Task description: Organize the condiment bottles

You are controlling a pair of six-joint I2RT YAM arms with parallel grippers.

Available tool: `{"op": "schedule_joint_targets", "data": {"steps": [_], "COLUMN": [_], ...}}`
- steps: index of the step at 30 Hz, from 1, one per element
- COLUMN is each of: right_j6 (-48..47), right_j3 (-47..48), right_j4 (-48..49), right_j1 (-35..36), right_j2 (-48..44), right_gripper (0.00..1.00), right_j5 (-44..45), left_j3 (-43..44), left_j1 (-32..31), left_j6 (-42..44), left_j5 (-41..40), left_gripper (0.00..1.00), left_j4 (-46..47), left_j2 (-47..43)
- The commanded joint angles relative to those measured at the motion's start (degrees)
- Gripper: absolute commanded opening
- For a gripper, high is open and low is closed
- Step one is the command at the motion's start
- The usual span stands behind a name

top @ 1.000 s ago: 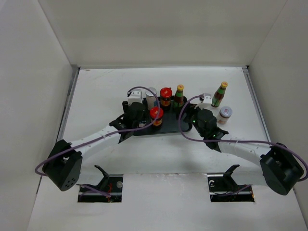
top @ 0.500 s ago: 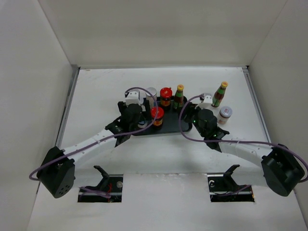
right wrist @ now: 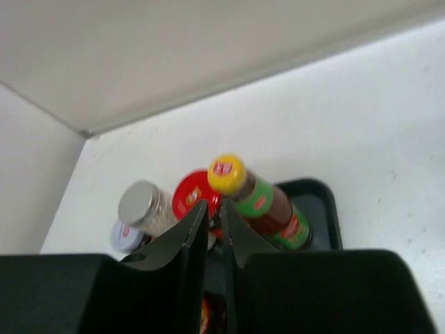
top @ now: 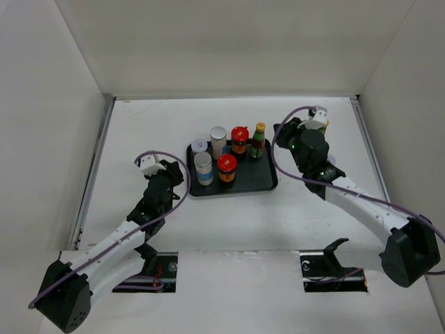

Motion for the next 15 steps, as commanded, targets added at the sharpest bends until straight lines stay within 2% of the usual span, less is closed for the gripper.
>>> {"op": "schedule_joint_targets", "data": {"steps": [1, 4, 9, 15], "right_j6": [-0.2, -2.5, -7.3, -14.0], "right_j3": [7.0, 11.4, 15.2, 17.9], "right_j4": [-3.4, -7.9, -13.6, -14.6], "right_j1": [-3.4, -7.8, -12.6, -17.7], "right_j2": [1.1, 3.8, 8.0, 13.1], "right_gripper": [0.23, 0.3, 0.58, 0.73], "right_j5": [3.1, 6.0, 13.8, 22.3], "left_j3": [-2.6, -4.5, -7.6, -8.7], "left_j1": [2.6, 4.8, 8.0, 10.0], "left_j6": [-4.7, -7.3, -10.9, -12.4], "left_j5": [0.9, 4.3, 7.5, 10.1], "left_gripper": [0.24, 0.32, 0.42, 0.49], "left_j4": [4.4, 5.6, 7.4, 7.7], "left_j2": [-1.1, -1.0, -1.5, -2.4]}}
